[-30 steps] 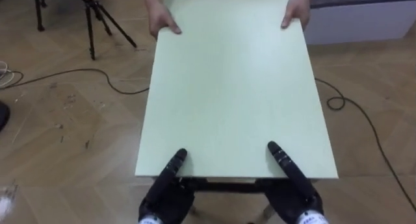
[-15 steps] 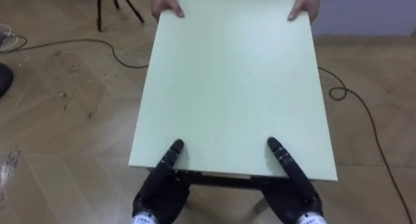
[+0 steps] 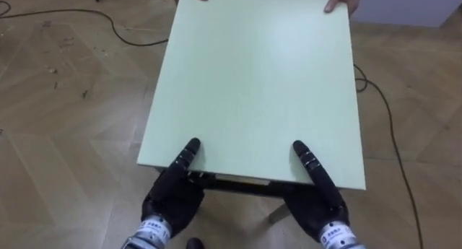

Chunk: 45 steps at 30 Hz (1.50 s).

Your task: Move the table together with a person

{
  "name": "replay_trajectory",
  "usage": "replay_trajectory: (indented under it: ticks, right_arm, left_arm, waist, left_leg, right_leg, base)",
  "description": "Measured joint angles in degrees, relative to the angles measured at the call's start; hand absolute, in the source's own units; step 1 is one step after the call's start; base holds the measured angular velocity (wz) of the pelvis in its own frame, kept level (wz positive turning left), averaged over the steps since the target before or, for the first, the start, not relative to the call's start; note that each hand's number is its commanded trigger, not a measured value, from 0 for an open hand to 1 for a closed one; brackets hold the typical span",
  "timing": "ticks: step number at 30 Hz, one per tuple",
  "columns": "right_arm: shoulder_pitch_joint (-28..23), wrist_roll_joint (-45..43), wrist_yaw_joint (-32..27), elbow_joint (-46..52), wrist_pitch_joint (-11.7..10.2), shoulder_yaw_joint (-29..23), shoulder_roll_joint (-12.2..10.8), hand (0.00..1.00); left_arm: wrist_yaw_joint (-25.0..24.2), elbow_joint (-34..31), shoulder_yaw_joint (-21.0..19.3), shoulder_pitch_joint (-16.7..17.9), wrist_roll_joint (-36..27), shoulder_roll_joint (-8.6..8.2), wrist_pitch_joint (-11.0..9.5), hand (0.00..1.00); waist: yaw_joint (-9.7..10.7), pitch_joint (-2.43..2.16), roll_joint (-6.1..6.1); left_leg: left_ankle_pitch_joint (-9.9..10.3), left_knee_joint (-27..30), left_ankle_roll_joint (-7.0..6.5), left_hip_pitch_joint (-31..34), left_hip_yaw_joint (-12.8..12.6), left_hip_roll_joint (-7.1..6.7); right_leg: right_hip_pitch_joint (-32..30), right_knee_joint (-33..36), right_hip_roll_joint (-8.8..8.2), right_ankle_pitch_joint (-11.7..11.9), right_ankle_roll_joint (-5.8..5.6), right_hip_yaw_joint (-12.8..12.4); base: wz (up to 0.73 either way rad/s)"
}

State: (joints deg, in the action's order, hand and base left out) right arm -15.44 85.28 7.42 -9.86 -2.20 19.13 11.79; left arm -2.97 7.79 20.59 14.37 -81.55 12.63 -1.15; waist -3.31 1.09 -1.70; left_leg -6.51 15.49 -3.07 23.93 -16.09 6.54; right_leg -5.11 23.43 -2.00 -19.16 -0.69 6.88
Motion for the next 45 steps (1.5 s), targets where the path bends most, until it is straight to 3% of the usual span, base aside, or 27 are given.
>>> replay_trajectory:
  ticks: [1,2,3,4,5,7,10,12,14,15,16,17,18,19,20,23,25,28,29,31,34,38,39,40,41,43,45]
  right_arm:
    - [-0.63,0.22,0.06,-0.01,0.12,0.01,-0.04,1.0]
    - [-0.84,0.12,0.15,-0.01,0.17,-0.02,-0.02,1.0]
    - [-1.17,0.12,0.24,-0.1,0.13,-0.11,-0.12,1.0]
    - [-1.24,-0.11,0.24,-0.29,0.22,-0.03,-0.15,1.0]
    - [-1.24,-0.13,0.24,-0.29,0.36,0.0,-0.16,1.0]
    - [-1.39,-0.9,0.24,-0.41,0.53,0.08,-0.02,1.0]
    - [-1.38,-2.21,0.29,-0.35,0.49,-0.14,0.23,1.0]
    - [-1.29,-2.66,0.29,0.0,0.46,-0.18,1.0,1.0]
    - [-0.72,-2.9,0.19,0.55,0.25,-0.21,1.66,1.0]
    - [-0.67,-3.11,0.08,0.57,0.0,-0.31,1.58,1.0]
    - [-0.88,-2.99,0.21,1.29,-0.72,-0.17,1.52,1.0]
    - [-1.11,-2.97,0.25,2.03,-1.08,-0.15,1.48,1.0]
    - [-0.92,-3.4,0.23,2.59,-1.54,0.07,2.0,1.0]
    - [-0.63,-3.98,0.22,1.92,-1.54,0.47,1.84,1.0]
    - [-0.61,-4.13,0.18,1.81,-1.7,0.46,1.68,1.0]
    - [-0.01,-4.28,-0.2,2.03,-2.02,0.32,1.74,1.0]
    - [0.67,-4.76,-0.69,2.03,-1.88,-0.26,1.57,1.0]
    - [1.55,-4.69,-1.22,1.94,-1.82,-0.95,1.31,1.0]
    - [1.53,-4.65,-1.22,1.95,-1.84,-1.24,1.27,1.0]
    - [0.94,-5.07,-1.15,1.78,-1.97,-1.67,0.76,1.0]
    - [-0.04,-6.2,-1.0,0.95,-1.41,-2.21,0.13,1.0]
    - [-1.04,-7.13,-0.34,-0.58,-0.13,-2.9,-0.88,1.0]
    - [-1.49,-7.1,-0.31,-0.57,0.3,-3.02,-1.0,1.0]
    - [-1.61,-7.09,-0.31,-0.57,0.77,-3.39,-1.06,1.0]
    - [-1.72,-6.97,-0.31,-0.55,0.98,-3.56,-1.09,1.0]
    - [-3.6,-6.2,0.28,-0.36,0.99,-4.31,-1.15,1.0]
    - [-3.97,-5.05,0.35,-0.36,0.96,-3.89,-0.94,1.0]
  left_arm:
    - [0.0,0.05,0.11,0.42,0.02,0.12,0.14,1.0]
    - [-0.01,0.04,0.11,0.56,0.28,0.04,0.15,1.0]
    - [-0.05,0.04,0.12,0.81,0.74,-0.2,0.15,1.0]
    - [-0.07,0.05,0.07,1.41,0.35,-0.29,0.2,1.0]
    - [-0.07,0.05,0.1,1.76,-0.04,-0.36,0.25,1.0]
    - [-0.15,0.04,0.37,3.03,-0.91,-0.72,0.27,1.0]
    - [-0.11,0.04,0.36,3.43,-1.06,-0.93,0.41,1.0]
    - [0.1,-0.08,0.35,3.37,-1.01,-1.38,0.55,1.0]
    - [1.23,-1.47,0.34,3.35,-1.13,-1.46,0.65,1.0]
    - [1.81,-2.27,0.45,3.38,-1.12,-1.13,0.89,1.0]
    - [2.61,-3.37,0.43,3.13,-0.89,-0.88,0.89,1.0]
    - [2.65,-3.53,0.38,2.8,-0.76,-0.97,0.89,1.0]
    - [2.42,-3.73,0.04,2.98,-0.18,-1.65,0.87,1.0]
    - [2.13,-3.77,-0.04,3.99,-0.05,-2.0,0.62,1.0]
    - [2.08,-3.75,-0.03,4.1,-0.05,-2.11,0.63,1.0]
    - [2.05,-3.73,-0.3,3.8,0.25,-2.61,0.51,1.0]
    - [2.38,-3.72,-0.13,3.03,0.07,-2.81,0.16,1.0]
    - [3.34,-3.25,0.23,0.96,0.0,-2.68,-0.26,1.0]
    - [3.45,-3.04,0.53,0.51,0.0,-2.62,-0.45,1.0]
    - [3.48,-2.0,1.25,-0.14,-0.08,-2.67,-0.86,1.0]
    - [3.46,-0.54,1.87,0.13,-0.24,-3.01,-0.83,1.0]
    - [3.31,-0.35,1.63,1.79,-0.11,-2.38,-0.79,1.0]
    - [3.25,-0.3,1.64,1.98,-0.05,-2.13,-0.59,1.0]
    - [3.28,-0.26,1.63,1.99,-0.03,-2.09,-0.43,1.0]
    - [3.28,-0.25,1.64,1.97,0.08,-2.18,-0.36,1.0]
    - [3.73,-0.13,1.78,1.98,1.55,-2.64,0.51,1.0]
    - [3.7,-0.27,1.83,2.17,1.83,-2.5,0.75,1.0]
  waist:
    - [-0.13,-0.08,0.28]
    - [-0.21,-0.03,0.42]
    - [-0.26,0.04,0.39]
    - [-1.27,0.15,0.35]
    - [-1.66,0.2,0.52]
    - [-1.62,0.21,1.85]
    - [-0.24,0.28,2.74]
    - [0.08,0.27,3.32]
    - [0.11,0.69,4.32]
    - [-0.05,0.63,4.36]
    - [0.61,-0.07,3.54]
    - [1.24,-0.32,3.36]
    - [0.61,-0.01,4.41]
    - [0.64,-0.12,6.01]
    - [1.1,-0.15,6.59]
    - [1.38,0.1,6.64]
    - [2.44,0.23,6.86]
    - [3.31,0.32,6.82]
    - [3.55,0.36,6.78]
    - [3.6,0.21,5.66]
    - [3.2,0.19,5.17]
    - [4.68,0.15,3.65]
    - [4.86,-0.01,3.46]
    - [5.35,0.01,3.64]
    - [5.7,0.06,3.71]
    - [6.81,0.11,3.91]
    - [6.74,0.02,3.51]
  left_leg:
    - [-3.36,-4.35,4.05,-1.48,1.02,0.06]
    - [-4.97,-6.43,6.88,-2.19,1.64,0.08]
    - [-5.05,-5.26,8.15,-2.28,3.59,0.21]
    - [-0.65,1.38,4.89,-2.06,4.67,0.34]
    - [2.39,5.29,4.4,-2.0,4.99,0.72]
    - [12.09,18.97,5.06,-2.34,7.09,1.86]
    - [19.08,28.12,5.68,-5.92,8.45,3.04]
    - [21.86,30.65,6.17,-9.01,8.71,4.01]
    - [23.35,29.59,7.47,-9.82,10.6,3.76]
    - [23.63,25.19,8.07,-10.59,12.3,1.99]
    - [23.2,18.35,9.5,-11.86,14.99,-0.34]
    - [23.07,16.6,10.17,-12.39,15.41,-0.8]
    - [23.71,20.06,9.06,-14.15,14.15,0.9]
    - [24.67,22.65,8.76,-17.42,13.66,2.72]
    - [25.07,22.87,8.77,-18.66,14.06,3.03]
    - [27.08,17.75,9.12,-23.21,15.27,2.81]
    - [30.77,16.85,9.56,-23.15,15.51,4.23]
    - [34.28,15.6,7.75,-20.72,14.27,4.54]
    - [34.46,14.82,7.28,-19.91,14.28,3.98]
    - [32.68,13.66,4.09,-18.55,14.18,0.15]
    - [30.54,12.65,1.98,-18.4,11.96,-3.28]
    - [28.83,12.37,0.37,-18.22,11.02,-5.72]
    - [28.3,12.42,-0.04,-17.71,10.66,-6.12]
    - [27.8,12.75,-0.45,-16.92,10.76,-6.21]
    - [27.52,12.84,-0.6,-16.57,10.48,-6.0]
    - [26.04,11.73,-0.31,-16.61,9.88,-5.24]
    - [24.73,10.19,0.14,-16.74,9.72,-5.44]
  right_leg:
    - [0.0,-0.92,0.59,0.69,1.01,1.59]
    - [-0.21,-1.13,0.84,1.17,1.65,2.36]
    - [-0.95,-1.14,0.61,1.95,2.75,3.44]
    - [-1.19,-1.23,0.03,2.52,3.7,4.65]
    - [-1.22,-1.45,-0.24,2.98,3.91,5.18]
    - [-1.1,-2.63,-0.83,4.81,4.05,8.94]
    - [-1.85,-2.42,-0.95,5.48,4.54,12.47]
    - [-2.77,-1.41,-0.94,5.5,4.67,14.0]
    - [-3.94,0.01,-0.72,5.31,4.6,14.64]
    - [-4.61,-0.02,0.22,5.54,4.6,12.68]
    - [-6.22,-3.0,1.52,7.23,5.29,9.78]
    - [-6.89,-4.19,0.91,8.16,5.45,9.6]
    - [-6.92,-4.96,1.05,10.03,5.84,11.2]
    - [-6.01,-4.65,1.8,10.8,6.53,14.04]
    - [-6.0,-4.37,2.12,10.69,6.72,14.79]
    - [-8.8,-1.47,1.92,10.83,7.34,16.07]
    - [-10.48,-1.16,1.94,11.88,7.49,17.69]
    - [-13.2,-1.95,1.38,15.2,7.1,18.82]
    - [-13.61,-2.15,0.98,16.09,6.83,18.88]
    - [-15.18,-3.1,-1.73,19.41,5.91,17.58]
    - [-15.39,-4.74,-4.05,22.9,5.09,15.33]
    - [-15.0,-5.96,-5.88,25.51,3.17,11.5]
    - [-14.82,-6.77,-6.09,26.23,1.34,10.08]
    - [-14.52,-7.4,-6.32,26.45,-2.17,9.09]
    - [-14.59,-6.37,-6.52,26.01,-2.96,8.22]
    - [-14.24,5.86,-8.3,17.64,-2.51,5.54]
    - [-12.28,9.77,-8.89,12.68,-3.35,4.25]
  base:
    - [0.06]
    - [0.14]
    - [-0.13]
    - [-0.31]
    - [-0.49]
    - [-0.23]
    - [0.14]
    - [0.0]
    - [-0.12]
    - [0.27]
    - [0.45]
    - [0.35]
    - [-0.1]
    - [-0.19]
    - [0.08]
    - [0.04]
    - [0.13]
    - [0.18]
    - [0.16]
    - [0.06]
    - [-0.13]
    - [0.14]
    - [0.29]
    - [0.33]
    - [0.54]
    - [0.68]
    - [0.28]
